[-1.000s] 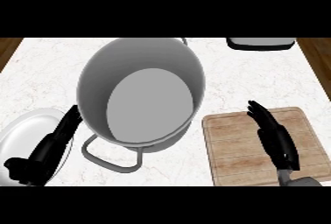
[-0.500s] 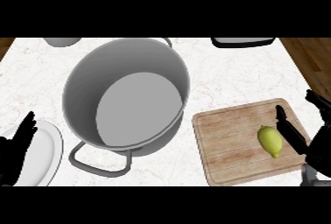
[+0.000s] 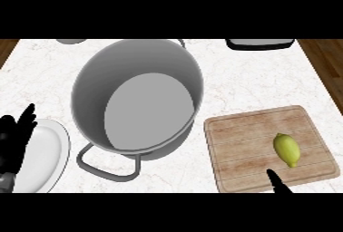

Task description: Pick the lemon from the cutting board and place it in the pot

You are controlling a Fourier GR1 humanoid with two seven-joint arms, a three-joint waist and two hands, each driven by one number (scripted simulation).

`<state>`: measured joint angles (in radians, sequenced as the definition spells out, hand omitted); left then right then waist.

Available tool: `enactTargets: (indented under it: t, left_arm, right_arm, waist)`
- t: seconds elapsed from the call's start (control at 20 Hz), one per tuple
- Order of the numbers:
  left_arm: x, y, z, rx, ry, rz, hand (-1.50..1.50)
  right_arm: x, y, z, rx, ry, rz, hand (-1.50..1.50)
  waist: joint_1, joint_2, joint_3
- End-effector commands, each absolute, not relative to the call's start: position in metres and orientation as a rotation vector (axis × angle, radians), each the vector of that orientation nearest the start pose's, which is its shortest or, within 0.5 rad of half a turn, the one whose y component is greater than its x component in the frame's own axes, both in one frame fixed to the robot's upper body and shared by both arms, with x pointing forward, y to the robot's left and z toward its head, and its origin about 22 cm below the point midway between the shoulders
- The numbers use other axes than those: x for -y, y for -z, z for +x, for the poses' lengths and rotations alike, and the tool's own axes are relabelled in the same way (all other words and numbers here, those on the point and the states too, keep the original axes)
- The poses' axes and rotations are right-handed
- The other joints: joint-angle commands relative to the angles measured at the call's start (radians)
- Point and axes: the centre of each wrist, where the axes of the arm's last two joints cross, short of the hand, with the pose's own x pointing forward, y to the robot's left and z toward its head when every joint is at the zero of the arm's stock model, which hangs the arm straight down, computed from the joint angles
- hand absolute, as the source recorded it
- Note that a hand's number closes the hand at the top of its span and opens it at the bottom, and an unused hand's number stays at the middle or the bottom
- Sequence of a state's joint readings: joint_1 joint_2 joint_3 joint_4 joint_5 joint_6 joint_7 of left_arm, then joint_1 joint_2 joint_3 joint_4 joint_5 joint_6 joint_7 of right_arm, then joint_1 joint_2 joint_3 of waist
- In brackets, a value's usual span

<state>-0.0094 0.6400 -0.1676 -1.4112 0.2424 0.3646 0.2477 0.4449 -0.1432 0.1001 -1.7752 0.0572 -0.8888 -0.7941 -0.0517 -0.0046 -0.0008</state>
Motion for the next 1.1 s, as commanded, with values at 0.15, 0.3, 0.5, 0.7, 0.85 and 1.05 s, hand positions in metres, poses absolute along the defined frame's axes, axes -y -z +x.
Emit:
enactTargets:
  t: [0.15,0.3,0.5,0.7,0.85,1.05]
  left_arm:
    - [-0.346,-0.026,0.250,1.161,0.086,0.545,0.00]
    - [-0.340,-0.036,0.259,1.177,0.104,0.527,0.00]
    - [-0.331,-0.030,0.261,1.196,0.116,0.528,0.00]
    - [-0.322,-0.035,0.264,1.190,0.130,0.504,0.00]
    - [-0.327,-0.033,0.263,1.202,0.125,0.509,0.00]
    - [-0.327,-0.025,0.274,1.175,0.117,0.539,0.00]
  right_arm:
    - [0.266,0.011,0.046,1.707,-0.031,-1.362,-1.50]
    - [0.271,-0.002,0.020,1.588,-0.133,-1.345,-1.50]
    - [0.261,-0.001,-0.004,1.406,-0.238,-1.223,-1.50]
    - [0.264,-0.030,0.004,1.330,-0.313,-1.189,-1.50]
    - [0.253,-0.042,0.019,1.269,-0.290,-1.218,-1.50]
    - [0.236,-0.040,0.048,1.219,-0.283,-1.177,-1.50]
  waist:
    - [0.034,0.010,-0.004]
    - [0.046,0.020,-0.007]
    - [0.075,0.031,-0.007]
    - [0.087,0.027,-0.005]
    - [0.079,0.018,-0.003]
    - [0.060,0.014,-0.001]
